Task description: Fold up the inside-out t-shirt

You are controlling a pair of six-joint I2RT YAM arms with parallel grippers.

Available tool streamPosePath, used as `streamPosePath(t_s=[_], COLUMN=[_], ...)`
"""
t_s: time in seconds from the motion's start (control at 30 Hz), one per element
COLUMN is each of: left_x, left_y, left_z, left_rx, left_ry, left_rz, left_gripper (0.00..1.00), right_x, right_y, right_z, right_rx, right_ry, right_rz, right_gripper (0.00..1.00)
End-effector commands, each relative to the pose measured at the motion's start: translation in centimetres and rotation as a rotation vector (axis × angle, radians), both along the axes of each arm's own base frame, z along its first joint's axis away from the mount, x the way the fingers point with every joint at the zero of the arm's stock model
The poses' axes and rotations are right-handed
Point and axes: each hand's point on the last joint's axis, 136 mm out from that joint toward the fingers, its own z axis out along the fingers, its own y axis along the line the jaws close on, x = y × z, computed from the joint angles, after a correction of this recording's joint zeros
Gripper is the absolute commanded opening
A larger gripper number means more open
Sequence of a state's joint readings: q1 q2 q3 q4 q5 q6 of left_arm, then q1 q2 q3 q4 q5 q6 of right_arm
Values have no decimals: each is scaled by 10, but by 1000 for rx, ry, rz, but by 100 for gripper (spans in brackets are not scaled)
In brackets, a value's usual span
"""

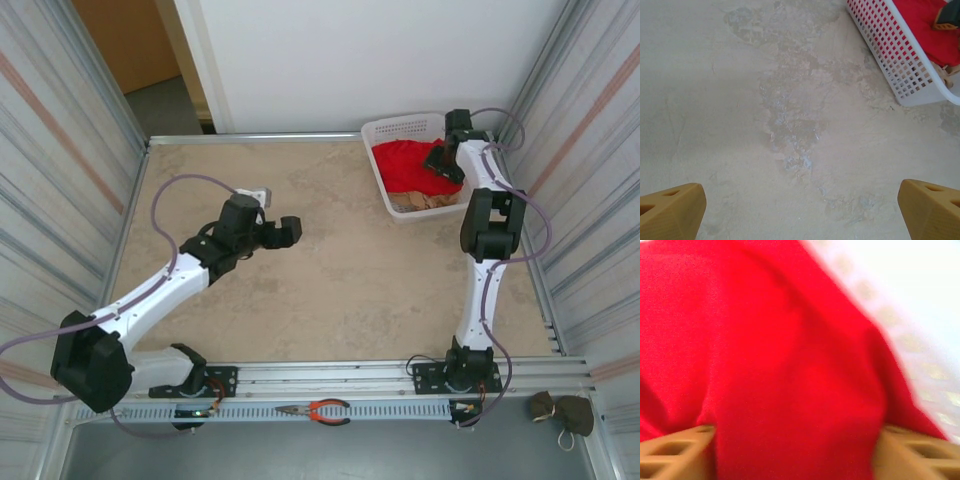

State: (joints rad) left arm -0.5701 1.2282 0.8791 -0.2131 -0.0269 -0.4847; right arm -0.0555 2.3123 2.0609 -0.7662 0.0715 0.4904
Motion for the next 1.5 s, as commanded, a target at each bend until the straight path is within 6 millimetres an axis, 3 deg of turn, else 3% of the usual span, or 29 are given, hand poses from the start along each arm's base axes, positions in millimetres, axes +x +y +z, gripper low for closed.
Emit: streamPosePath(t_s=[0.0,0.2,0.3,0.43,0.47,0.57,0.7,0.77,0.9,1.0,1.1,1.17,1.23,1.33,1.4,1.43,1.47], left_x=[-7,-12,-14,-16,-16,-17,-17,-17,-18,-20,-22,-25,-28,-32,-34,-33,-32], left_y=[-2,0,-1,0,1,3,9,14,28,44,61,70,79,89,93,93,93], left_z=[-12,-22,-27,-29,-29,-24,-6,6,37,57,74,80,83,80,73,66,59], left_rx=[-9,-12,-10,-3,-1,11,32,46,72,73,48,32,21,5,1,-3,-6], left_ry=[39,53,65,73,73,61,19,-9,-79,-124,-159,-176,-184,-174,-158,-144,-135], left_rz=[-4,-3,-9,-9,-8,-9,-2,6,35,78,125,149,177,203,221,220,222], left_gripper=[99,99,99,99,99,99,99,99,99,99,99,99,99,99,99,99,99], right_x=[-26,-56,-78,-65,-57,-27,-16,-25,-72,-109,-135,-145,-146,-137,-127,-119,-112], right_y=[-58,-112,-130,-117,-109,-66,12,55,139,184,218,236,251,267,268,266,262], right_z=[-4,7,1,23,33,91,200,253,355,399,419,419,400,339,282,249,213], right_rx=[-19,-2,22,150,199,365,501,543,585,649,730,777,787,764,718,689,638], right_ry=[52,23,35,-99,-143,-326,-559,-636,-765,-822,-844,-840,-804,-710,-631,-596,-546], right_rz=[-159,-299,-384,-342,-307,-140,115,240,465,557,620,641,645,613,553,526,499], right_gripper=[46,16,0,0,0,0,0,0,0,0,0,0,0,4,9,22,47])
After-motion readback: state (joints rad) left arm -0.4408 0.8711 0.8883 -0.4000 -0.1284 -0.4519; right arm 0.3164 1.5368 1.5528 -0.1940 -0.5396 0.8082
